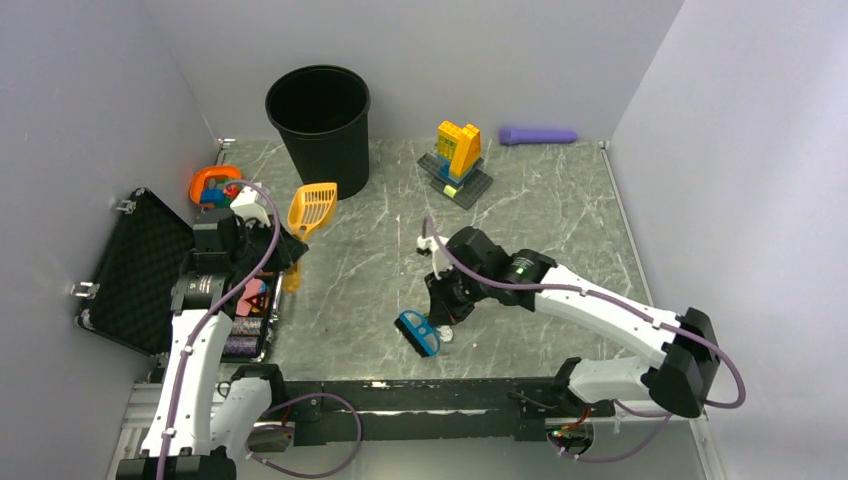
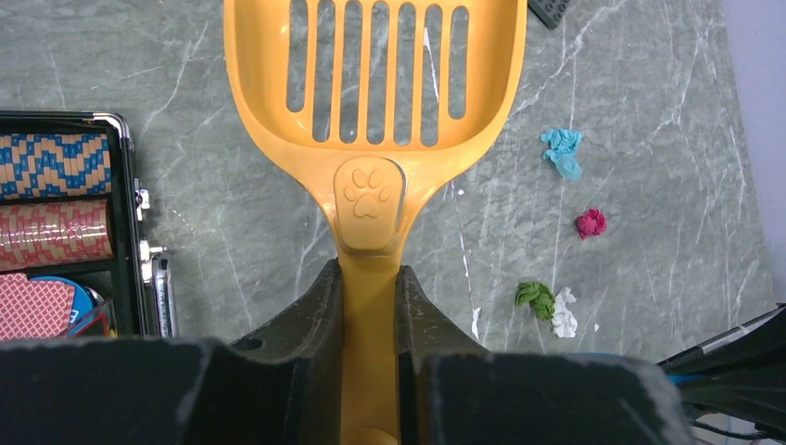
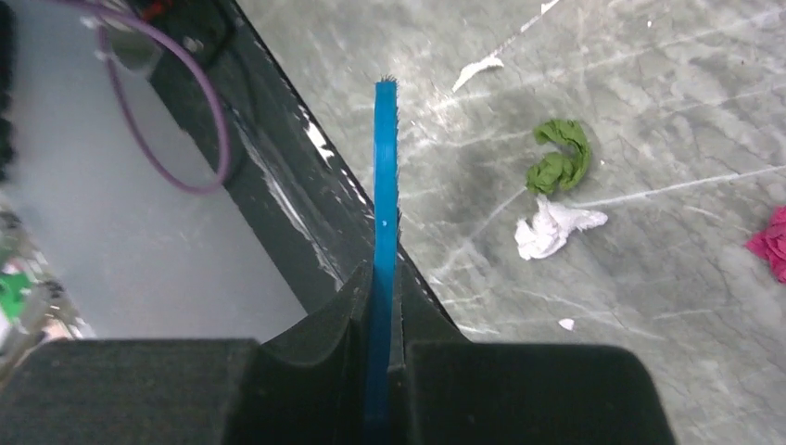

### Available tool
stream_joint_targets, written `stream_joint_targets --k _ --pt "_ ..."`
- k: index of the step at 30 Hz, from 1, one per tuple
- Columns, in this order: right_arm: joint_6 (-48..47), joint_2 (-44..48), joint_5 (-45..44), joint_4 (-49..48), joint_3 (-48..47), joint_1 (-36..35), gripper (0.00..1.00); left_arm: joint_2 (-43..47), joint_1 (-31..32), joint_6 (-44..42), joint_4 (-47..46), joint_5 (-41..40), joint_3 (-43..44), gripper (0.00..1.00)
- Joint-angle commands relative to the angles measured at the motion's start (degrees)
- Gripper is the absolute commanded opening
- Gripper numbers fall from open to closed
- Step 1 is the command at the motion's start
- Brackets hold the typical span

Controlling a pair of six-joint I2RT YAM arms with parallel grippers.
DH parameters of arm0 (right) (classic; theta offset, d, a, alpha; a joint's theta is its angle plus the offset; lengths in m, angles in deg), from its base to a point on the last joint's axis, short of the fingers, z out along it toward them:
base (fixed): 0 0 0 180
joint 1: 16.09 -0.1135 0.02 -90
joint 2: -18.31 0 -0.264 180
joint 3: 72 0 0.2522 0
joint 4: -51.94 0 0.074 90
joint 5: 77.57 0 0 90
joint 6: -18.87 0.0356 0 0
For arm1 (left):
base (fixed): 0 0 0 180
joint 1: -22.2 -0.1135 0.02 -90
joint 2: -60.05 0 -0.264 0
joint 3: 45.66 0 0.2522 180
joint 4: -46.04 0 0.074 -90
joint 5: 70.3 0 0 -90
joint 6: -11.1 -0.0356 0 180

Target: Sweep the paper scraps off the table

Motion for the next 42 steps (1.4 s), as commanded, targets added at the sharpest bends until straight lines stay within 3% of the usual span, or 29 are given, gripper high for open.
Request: stream_joint_targets --k 1,8,16,27,32,42 --pt "-5.95 -5.25 -8.52 7.93 -4.47 -3.88 0.00 -0.04 0.33 -1.03 -1.32 1.00 0.25 0.00" --pt "-6.05 -16.59 -24.36 14.76 -8.45 -6.27 0.00 -0.34 0.59 -1.14 -1.23 0.97 0.36 0.00" --pt "-4.06 -19.37 -49.57 18.35 -15.99 -6.35 0.00 -0.52 0.94 -1.13 -1.23 1.08 0.35 0.00" --pt "-3.96 -11.52 -55.39 17.23 -19.18 -5.23 0.00 -3.56 2.85 -1.84 -0.26 2.24 0.67 0.00" --pt "1.53 -11.10 -60.74 22.62 -19.76 -3.38 0.00 -6.56 8.71 -3.28 1.05 1.54 1.53 0.00" --pt "8.43 -10.49 -61.39 27.74 -15.15 -0.35 0.00 -10.53 20.45 -4.37 2.98 -3.01 2.39 0.00"
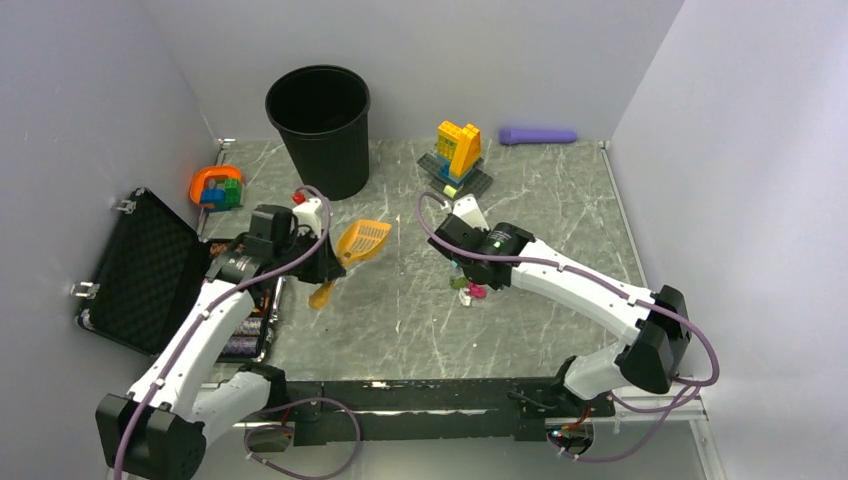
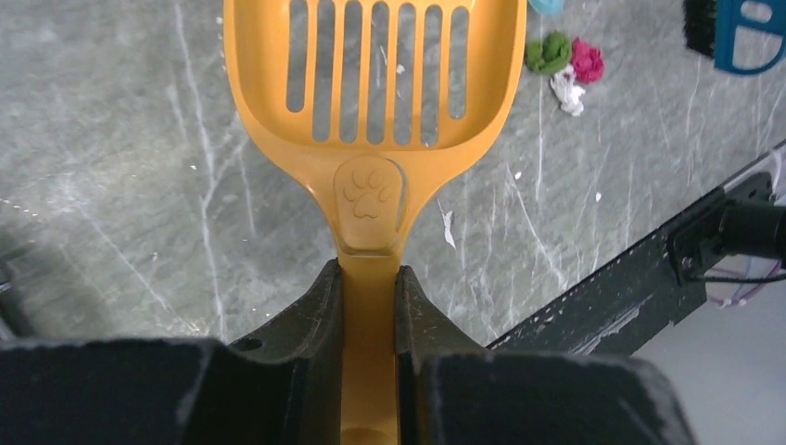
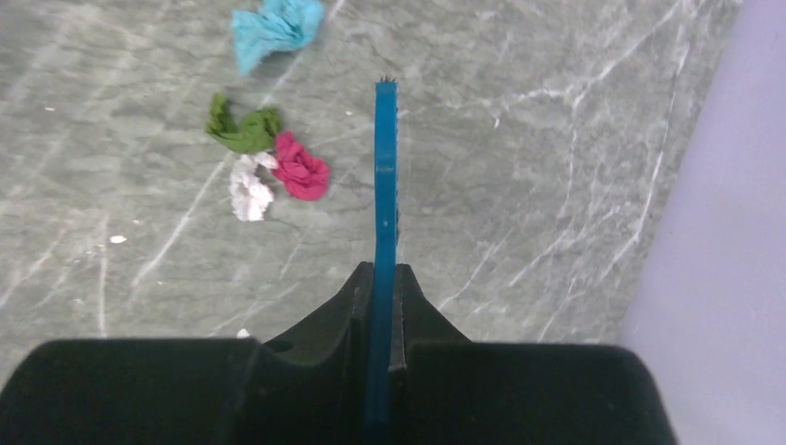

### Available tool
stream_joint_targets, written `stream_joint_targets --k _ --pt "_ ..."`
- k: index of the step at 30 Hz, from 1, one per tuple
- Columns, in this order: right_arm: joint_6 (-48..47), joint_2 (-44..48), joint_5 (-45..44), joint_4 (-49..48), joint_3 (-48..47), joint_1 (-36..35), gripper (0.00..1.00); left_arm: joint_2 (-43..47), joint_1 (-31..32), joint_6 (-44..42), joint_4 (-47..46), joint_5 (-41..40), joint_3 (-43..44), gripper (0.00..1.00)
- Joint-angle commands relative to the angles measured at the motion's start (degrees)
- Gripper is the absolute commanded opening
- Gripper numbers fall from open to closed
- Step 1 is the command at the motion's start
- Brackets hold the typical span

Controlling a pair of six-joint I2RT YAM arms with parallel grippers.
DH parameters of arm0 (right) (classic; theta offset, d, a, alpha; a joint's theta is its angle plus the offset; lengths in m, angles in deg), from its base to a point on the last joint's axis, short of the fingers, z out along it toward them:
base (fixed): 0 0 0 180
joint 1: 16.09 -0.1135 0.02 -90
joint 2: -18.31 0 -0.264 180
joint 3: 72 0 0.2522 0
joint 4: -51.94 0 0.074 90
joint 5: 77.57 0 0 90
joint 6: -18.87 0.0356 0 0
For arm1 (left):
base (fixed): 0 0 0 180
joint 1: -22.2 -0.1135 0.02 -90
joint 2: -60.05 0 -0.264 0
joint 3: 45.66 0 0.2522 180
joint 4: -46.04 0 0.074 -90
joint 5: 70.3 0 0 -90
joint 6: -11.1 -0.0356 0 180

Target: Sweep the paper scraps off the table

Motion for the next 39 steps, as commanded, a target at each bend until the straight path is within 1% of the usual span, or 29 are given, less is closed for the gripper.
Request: stream_joint_targets --k 1,4,7,10,13,17,21,24,26,32,35,39 --pt "3.44 0.94 -2.93 3.32 2.01 3.15 0.00 -1.79 6.47 -1.41 0.56 -3.27 2.54 0.00" --pt "4.14 -0.15 0.17 2.91 2.44 7.31 0.00 -3.94 14.21 -0.81 2.85 -8.05 3.83 0.00" --pt "2.67 0.54 5.79 -0.48 4.64 10.60 0.00 -7.13 22.84 0.27 6.64 -16.43 6.48 0.00" --pt "0.74 -0.32 11.22 -3.31 5.97 12.41 0.00 -10.44 29.84 1.58 10.79 -23.22 9.45 0.00" --pt "-0.87 -3.58 14.43 -4.25 5.36 12.84 0.00 -14.80 35.69 3.11 14.52 -29.65 12.20 0.00" --pt "-2.73 -8.25 18.98 -6.74 3.51 12.78 0.00 -22.09 41.03 5.47 18.87 -35.88 15.95 0.00" --pt "-3.39 -10.65 24.82 -9.06 0.64 12.72 0.00 -28.13 41.81 6.44 20.84 -36.72 17.65 0.00" --pt "-3.64 -10.07 29.91 -10.90 -1.39 12.84 0.00 -30.30 41.81 6.79 21.38 -36.24 18.19 0.00" --pt "-3.48 -8.24 31.01 -11.85 -2.09 13.28 0.00 -30.15 41.81 6.80 20.53 -35.31 17.66 0.00" --pt "-3.95 -3.19 32.68 -12.22 -2.55 19.82 0.00 -28.17 41.81 6.63 16.12 -29.60 14.94 0.00" --pt "-6.50 -1.35 30.21 -12.82 -2.52 21.60 0.00 -27.95 41.93 6.42 15.26 -27.72 14.46 0.00" --pt "-11.60 -1.46 20.71 -13.26 -3.54 21.54 0.00 -28.07 42.14 5.10 15.38 -26.39 14.88 0.00"
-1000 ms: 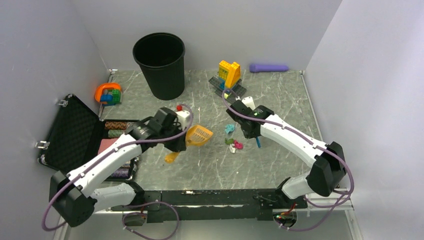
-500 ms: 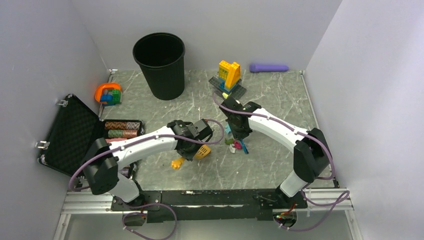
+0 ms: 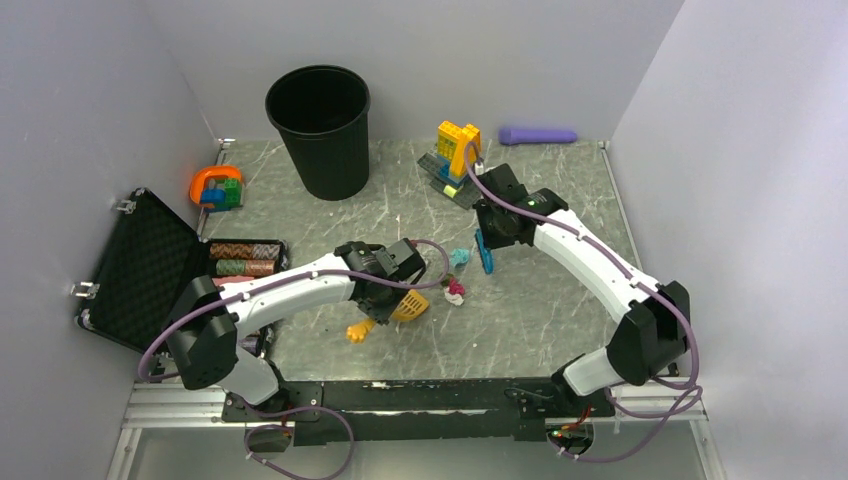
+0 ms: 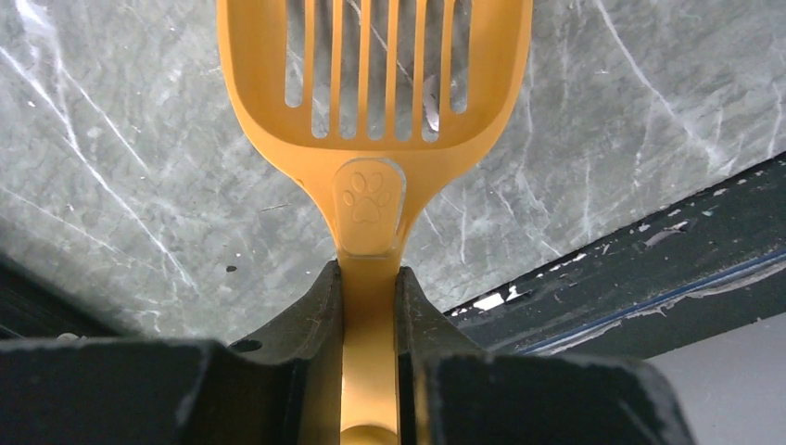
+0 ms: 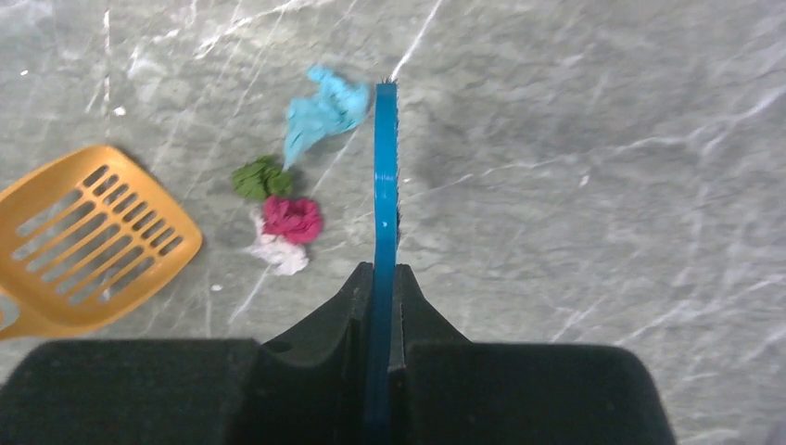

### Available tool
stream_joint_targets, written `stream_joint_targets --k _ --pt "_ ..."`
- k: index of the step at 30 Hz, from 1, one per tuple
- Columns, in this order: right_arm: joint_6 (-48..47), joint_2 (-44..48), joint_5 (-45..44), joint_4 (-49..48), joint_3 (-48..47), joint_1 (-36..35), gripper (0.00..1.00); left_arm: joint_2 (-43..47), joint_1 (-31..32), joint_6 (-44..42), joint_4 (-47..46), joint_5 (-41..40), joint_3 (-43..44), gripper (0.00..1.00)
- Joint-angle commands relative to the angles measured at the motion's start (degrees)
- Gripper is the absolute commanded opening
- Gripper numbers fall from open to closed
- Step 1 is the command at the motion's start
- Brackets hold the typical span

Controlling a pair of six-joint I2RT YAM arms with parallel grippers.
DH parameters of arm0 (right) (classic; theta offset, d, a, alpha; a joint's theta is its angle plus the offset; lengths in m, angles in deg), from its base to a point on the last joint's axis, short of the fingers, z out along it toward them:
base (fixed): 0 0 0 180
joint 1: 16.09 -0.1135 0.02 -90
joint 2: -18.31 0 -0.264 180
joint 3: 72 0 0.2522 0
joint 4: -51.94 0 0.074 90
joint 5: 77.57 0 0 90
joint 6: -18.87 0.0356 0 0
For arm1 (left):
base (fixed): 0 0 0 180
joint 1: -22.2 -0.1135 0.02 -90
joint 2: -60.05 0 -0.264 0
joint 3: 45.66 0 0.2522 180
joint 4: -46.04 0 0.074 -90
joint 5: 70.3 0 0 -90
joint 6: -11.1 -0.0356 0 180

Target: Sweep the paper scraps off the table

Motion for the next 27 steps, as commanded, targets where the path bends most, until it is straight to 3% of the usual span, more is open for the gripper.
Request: stream_joint_targets --k 1,4,16,21,27 --pt "-5.98 0.68 -11.64 -2.22 -3.43 -0.52 0.00 1.60 0.60 -1.45 -1.08 3.75 0.27 0.00" --pt "-8.88 -2.40 -16.62 -2.96 -4.80 -0.49 0.00 0.76 1.00 -2.39 -1.70 5.39 1.02 0.00" --pt "-24.50 -20.64 -10.88 -4.14 -12.96 -0.54 0.00 -4.00 1.18 -3.15 -3.53 5.61 4.57 0.00" --pt "-28.99 -27.07 -2.88 -0.21 -20.05 -0.50 0.00 -5.72 1.18 -3.57 -4.15 5.77 5.70 0.00" --pt "-30.41 -29.07 14.54 6.59 -24.54 -0.64 0.00 -7.24 1.18 -4.62 -4.83 5.52 6.40 0.00"
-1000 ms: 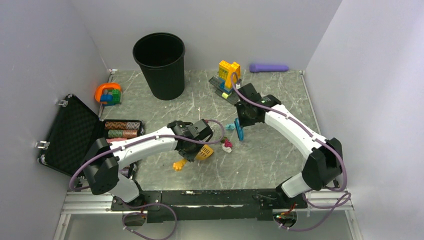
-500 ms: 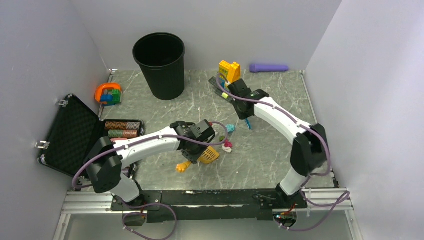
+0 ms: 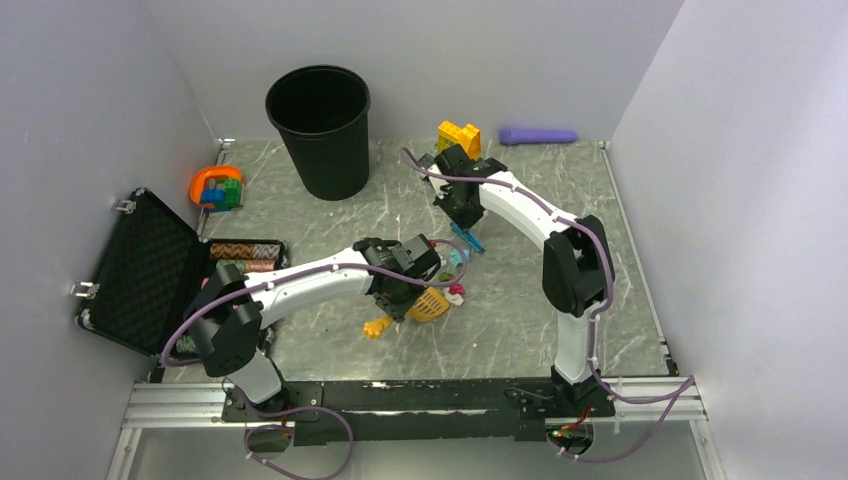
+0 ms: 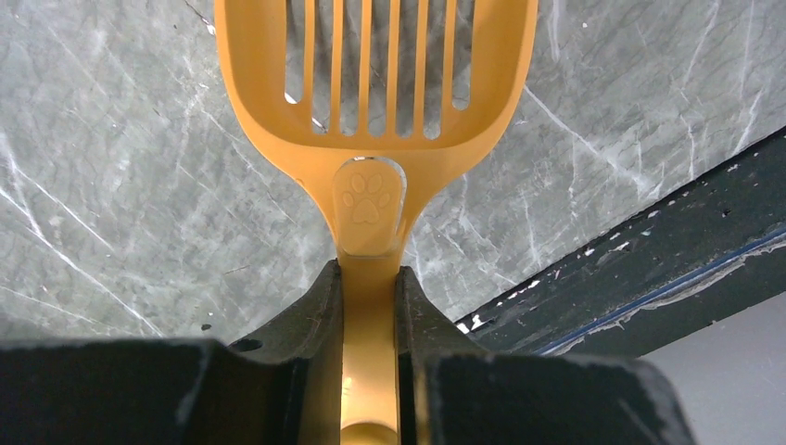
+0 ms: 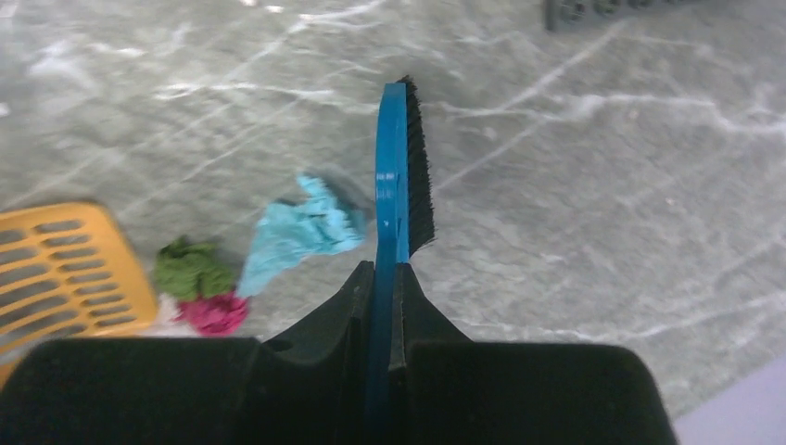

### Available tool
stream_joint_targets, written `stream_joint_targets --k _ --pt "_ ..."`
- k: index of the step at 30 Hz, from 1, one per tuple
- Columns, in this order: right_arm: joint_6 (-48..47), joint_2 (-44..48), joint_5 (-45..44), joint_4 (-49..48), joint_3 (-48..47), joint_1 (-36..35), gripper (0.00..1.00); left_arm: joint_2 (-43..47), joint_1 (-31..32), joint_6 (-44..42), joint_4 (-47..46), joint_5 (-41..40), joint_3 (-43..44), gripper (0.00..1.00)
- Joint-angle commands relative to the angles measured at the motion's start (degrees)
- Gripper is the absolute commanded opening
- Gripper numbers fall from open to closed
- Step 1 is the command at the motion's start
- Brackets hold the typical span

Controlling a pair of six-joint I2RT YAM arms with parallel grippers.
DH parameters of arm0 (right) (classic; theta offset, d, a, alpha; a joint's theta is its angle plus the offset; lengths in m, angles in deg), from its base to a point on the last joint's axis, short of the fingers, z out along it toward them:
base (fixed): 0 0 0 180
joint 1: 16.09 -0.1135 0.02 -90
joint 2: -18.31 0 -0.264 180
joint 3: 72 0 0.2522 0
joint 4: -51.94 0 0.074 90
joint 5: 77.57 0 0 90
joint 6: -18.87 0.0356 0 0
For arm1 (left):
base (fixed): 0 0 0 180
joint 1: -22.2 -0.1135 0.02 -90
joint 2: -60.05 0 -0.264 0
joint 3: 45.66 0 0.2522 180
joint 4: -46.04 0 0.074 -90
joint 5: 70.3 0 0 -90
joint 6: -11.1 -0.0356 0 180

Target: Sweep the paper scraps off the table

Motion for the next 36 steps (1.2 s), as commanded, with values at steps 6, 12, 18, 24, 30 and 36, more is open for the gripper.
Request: stream_joint_targets --k 6,12,18,24,30,36 --pt "1.18 -0.75 10.01 11.05 -2.75 -1.21 0.00 -2.30 0.33 -3.16 -1.26 0.92 3.48 0.00" --pt "3.56 1.61 12.42 11.41 1.64 -3.05 0.00 -3.40 0.29 -3.86 -1.56 1.29 5.00 0.00" --pt "8.62 2.94 12.94 10.57 5.78 -4.62 0.00 -4.50 0.29 -3.74 -2.47 1.61 5.60 0.00" --pt "15.99 9.37 17.32 4.35 10.90 -5.47 0.00 -5.39 0.33 -3.21 -3.99 0.53 5.22 0.00" --pt "17.06 13.15 25.42 1.37 13.26 -5.47 0.00 -5.59 0.33 -3.16 -6.84 -2.12 3.16 0.00" --pt "18.06 16.54 26.68 -0.12 13.05 -5.00 0.00 -4.81 0.33 -3.09 -10.92 -3.34 -0.26 0.00"
